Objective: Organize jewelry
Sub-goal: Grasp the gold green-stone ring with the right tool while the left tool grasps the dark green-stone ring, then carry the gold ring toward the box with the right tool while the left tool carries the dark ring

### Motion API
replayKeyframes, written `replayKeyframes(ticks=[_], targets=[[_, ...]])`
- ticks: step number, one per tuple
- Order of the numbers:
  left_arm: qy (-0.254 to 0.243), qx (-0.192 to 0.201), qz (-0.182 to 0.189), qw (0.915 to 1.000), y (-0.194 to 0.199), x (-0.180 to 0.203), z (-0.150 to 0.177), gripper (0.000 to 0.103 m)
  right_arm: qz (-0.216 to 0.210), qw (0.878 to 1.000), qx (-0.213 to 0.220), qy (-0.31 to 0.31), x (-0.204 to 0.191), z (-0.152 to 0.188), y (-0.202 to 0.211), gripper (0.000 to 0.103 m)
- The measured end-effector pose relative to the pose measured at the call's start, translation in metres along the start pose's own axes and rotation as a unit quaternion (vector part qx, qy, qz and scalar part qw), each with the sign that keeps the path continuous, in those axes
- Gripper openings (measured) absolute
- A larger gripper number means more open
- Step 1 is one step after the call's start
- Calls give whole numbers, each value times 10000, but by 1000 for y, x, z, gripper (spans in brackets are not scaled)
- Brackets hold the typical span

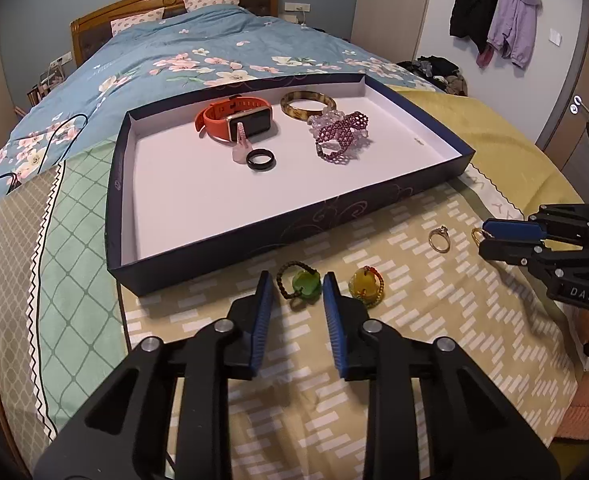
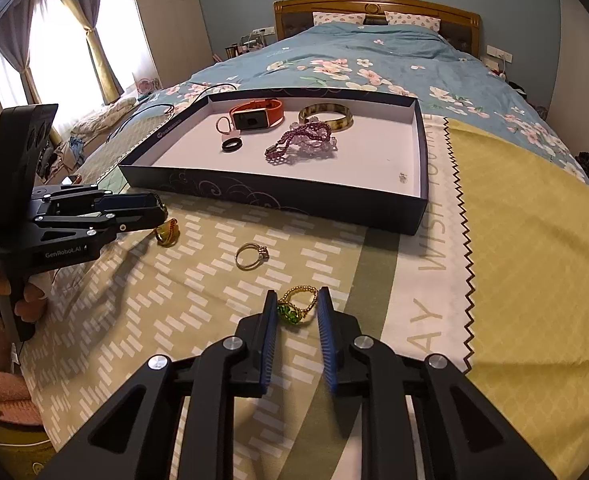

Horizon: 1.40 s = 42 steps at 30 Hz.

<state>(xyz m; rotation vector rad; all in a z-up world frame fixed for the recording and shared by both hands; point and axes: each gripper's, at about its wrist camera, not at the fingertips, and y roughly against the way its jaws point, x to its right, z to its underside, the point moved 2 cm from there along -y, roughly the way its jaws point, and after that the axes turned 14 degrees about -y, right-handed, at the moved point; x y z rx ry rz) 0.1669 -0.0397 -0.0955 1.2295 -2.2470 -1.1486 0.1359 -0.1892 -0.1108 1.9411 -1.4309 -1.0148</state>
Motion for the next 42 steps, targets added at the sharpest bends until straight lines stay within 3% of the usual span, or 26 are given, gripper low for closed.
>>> replayKeyframes(ticks=[11, 20, 27, 31, 34, 42], targets=[[100, 80, 62, 9999, 6, 1, 6, 10, -159, 9999, 47, -27, 2, 0, 5, 11], [142, 112, 154, 9997, 10, 3, 9, 10, -406, 9990, 78, -181, 4, -2, 8, 11], [121, 69, 145, 9998, 5, 2, 4, 25, -468, 9987, 73, -170, 2, -4, 6, 11], [69, 38, 109, 9999, 1, 3, 1, 25, -484, 9986, 85, -169, 1, -4, 6, 11], [106, 20, 60, 9999, 1, 2, 1, 15, -501, 9985, 102, -168, 0, -5, 7, 11], [167, 93, 50, 9998, 5, 2, 3, 15, -618, 9977, 216, -162, -3, -8, 11, 11]])
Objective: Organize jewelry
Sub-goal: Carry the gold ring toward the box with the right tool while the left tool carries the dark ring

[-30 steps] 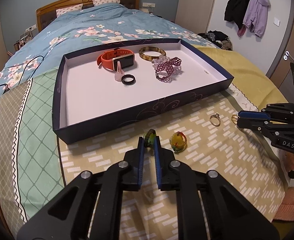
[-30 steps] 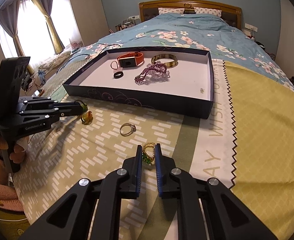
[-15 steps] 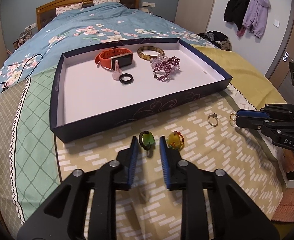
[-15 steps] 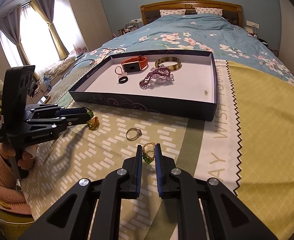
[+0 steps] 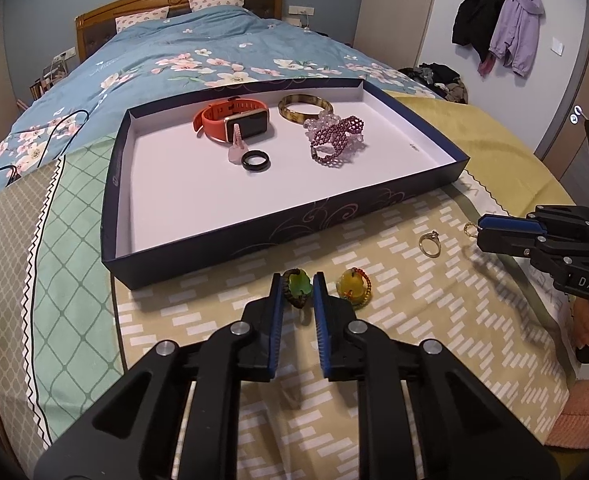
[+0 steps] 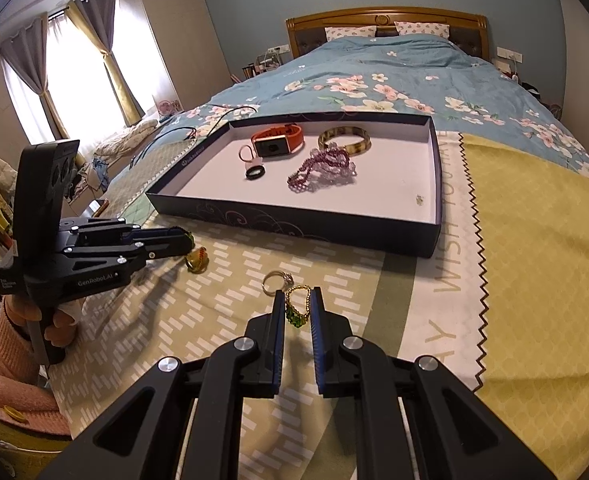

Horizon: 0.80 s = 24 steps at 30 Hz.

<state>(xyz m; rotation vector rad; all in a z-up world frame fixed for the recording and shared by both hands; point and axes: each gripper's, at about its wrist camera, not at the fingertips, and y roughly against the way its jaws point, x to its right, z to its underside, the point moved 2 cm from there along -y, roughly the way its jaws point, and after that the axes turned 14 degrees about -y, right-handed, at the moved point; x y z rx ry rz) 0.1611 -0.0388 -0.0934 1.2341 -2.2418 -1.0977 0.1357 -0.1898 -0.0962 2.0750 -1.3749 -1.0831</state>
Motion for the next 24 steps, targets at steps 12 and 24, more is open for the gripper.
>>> replayKeyframes(ticks=[12, 24], targets=[[95, 360, 15, 9993, 26, 1, -5, 15, -178, 9996, 197, 15, -7, -11, 7, 11], [52, 589, -16, 9982, 43, 8, -12, 15, -274, 9990, 354, 63, -13, -19, 10, 11]])
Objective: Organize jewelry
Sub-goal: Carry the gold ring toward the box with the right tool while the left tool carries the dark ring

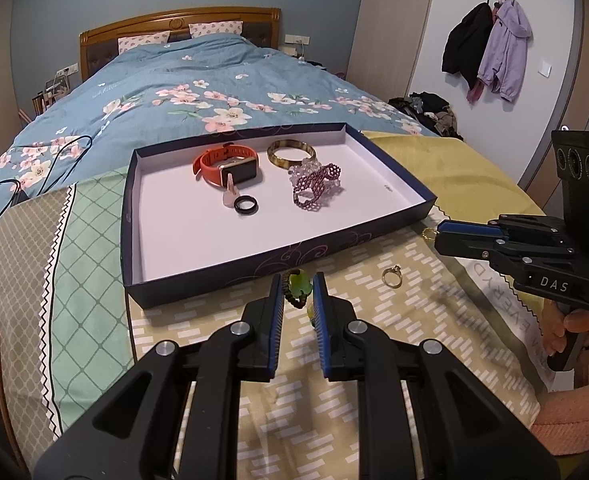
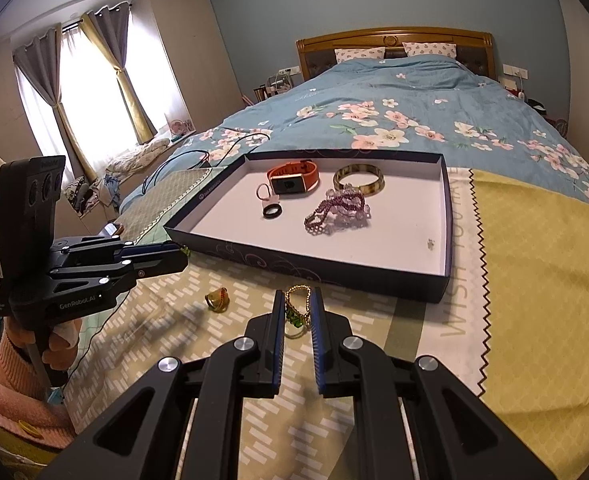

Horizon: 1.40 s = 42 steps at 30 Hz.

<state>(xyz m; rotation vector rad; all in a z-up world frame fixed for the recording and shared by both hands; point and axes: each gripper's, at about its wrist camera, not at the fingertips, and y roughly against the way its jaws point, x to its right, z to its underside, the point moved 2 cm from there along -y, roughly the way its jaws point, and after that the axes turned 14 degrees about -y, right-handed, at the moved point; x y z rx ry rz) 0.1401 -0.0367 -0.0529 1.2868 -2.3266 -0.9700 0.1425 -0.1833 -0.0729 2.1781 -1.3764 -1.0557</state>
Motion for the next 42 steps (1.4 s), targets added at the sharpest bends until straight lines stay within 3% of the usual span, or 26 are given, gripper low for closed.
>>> replayKeyframes(ticks=[42], targets=[[-3, 302, -234, 9993, 9, -5, -28, 15, -167, 9993, 261, 209, -11, -40, -16, 11]])
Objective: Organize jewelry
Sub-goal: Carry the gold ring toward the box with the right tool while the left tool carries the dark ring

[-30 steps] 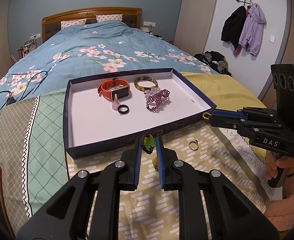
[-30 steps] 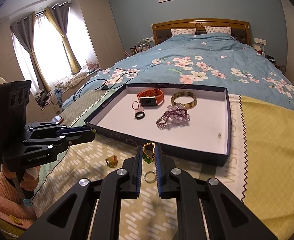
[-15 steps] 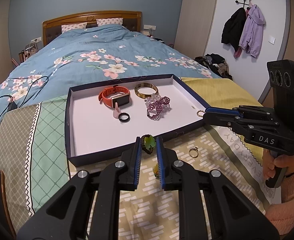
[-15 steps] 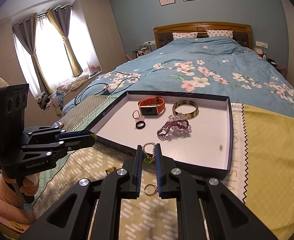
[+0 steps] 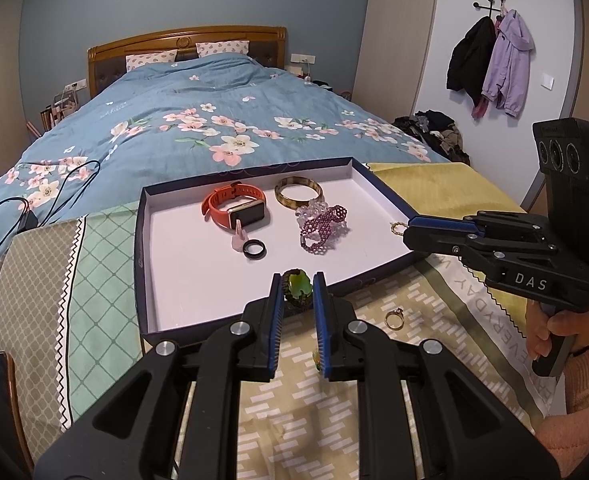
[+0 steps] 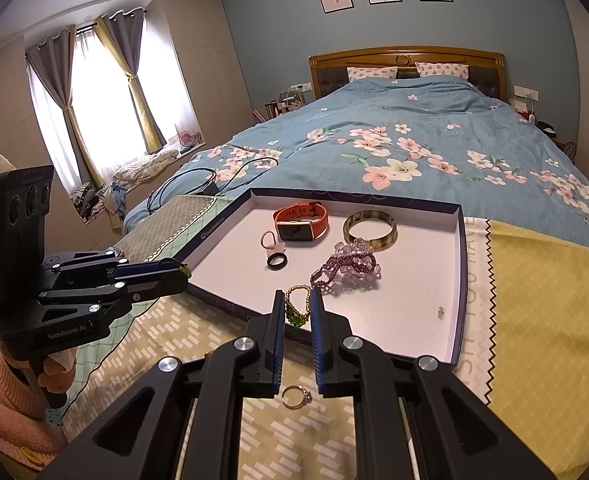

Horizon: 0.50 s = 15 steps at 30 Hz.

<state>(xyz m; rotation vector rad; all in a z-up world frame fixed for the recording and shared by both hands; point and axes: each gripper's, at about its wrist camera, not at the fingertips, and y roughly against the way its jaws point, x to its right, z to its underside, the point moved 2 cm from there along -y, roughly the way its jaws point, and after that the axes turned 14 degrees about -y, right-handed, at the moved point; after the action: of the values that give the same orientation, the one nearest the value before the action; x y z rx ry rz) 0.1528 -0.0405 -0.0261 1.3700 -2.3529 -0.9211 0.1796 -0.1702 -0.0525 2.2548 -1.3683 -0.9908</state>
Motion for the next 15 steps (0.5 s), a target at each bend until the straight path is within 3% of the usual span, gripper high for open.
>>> replayKeyframes(ticks=[15], targets=[[84, -20, -51, 9999, -10, -9, -7, 15, 3, 10000, -11, 57, 2, -11, -10, 11]])
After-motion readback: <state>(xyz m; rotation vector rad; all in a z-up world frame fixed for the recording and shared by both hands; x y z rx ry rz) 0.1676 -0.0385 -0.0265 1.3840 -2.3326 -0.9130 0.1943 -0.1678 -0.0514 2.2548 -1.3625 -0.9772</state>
